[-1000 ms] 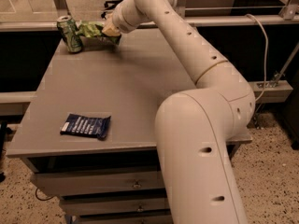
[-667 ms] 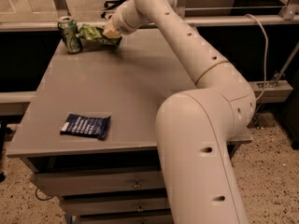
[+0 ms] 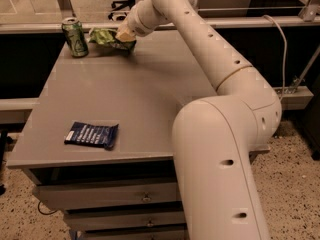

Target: Move green jalapeno chip bag near green can

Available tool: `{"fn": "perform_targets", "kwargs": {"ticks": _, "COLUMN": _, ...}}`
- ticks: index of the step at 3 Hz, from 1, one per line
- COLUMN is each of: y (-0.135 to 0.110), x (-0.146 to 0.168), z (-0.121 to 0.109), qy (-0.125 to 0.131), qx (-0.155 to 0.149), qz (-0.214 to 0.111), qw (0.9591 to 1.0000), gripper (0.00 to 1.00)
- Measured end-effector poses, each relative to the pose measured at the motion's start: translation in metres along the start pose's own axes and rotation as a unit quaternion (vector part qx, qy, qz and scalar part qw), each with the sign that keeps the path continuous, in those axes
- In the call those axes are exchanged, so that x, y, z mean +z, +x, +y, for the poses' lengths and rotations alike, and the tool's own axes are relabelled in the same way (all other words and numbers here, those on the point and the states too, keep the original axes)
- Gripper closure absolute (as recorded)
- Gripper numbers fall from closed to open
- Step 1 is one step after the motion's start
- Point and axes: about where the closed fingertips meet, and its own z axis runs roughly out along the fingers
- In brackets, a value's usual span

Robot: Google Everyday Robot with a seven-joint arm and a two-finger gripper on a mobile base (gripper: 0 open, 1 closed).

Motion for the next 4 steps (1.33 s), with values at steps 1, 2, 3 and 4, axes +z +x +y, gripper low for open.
{"fn": "perform_targets", "kwargs": {"ticks": 1, "y": 0.004, "x": -0.006, "z": 0.0, "qy": -0.005, "qx": 0.0, "qz": 0.002, "qw": 1.0, "gripper": 0.13}}
{"fn": "perform_targets", "kwargs": {"ticks": 2, "y": 0.003, "x": -0.01, "z": 0.0, "qy": -0.01, "qx": 0.001, "qz": -0.003, "qw": 0.9999, "gripper": 0.0}}
{"fn": "perform_targets", "kwargs": {"ticks": 3, "y": 0.005, "x": -0.035, "z": -0.007, "qy": -0.011, "qx": 0.025, "qz": -0.031, "qw": 0.9992, "gripper": 0.0}}
{"fn": "perform_targets", "kwargs": {"ticks": 4, "y": 0.028, "x": -0.083, "z": -0.017, "qy": -0.014, "qx": 0.077, "qz": -0.093, "qw": 0.9926, "gripper": 0.0}}
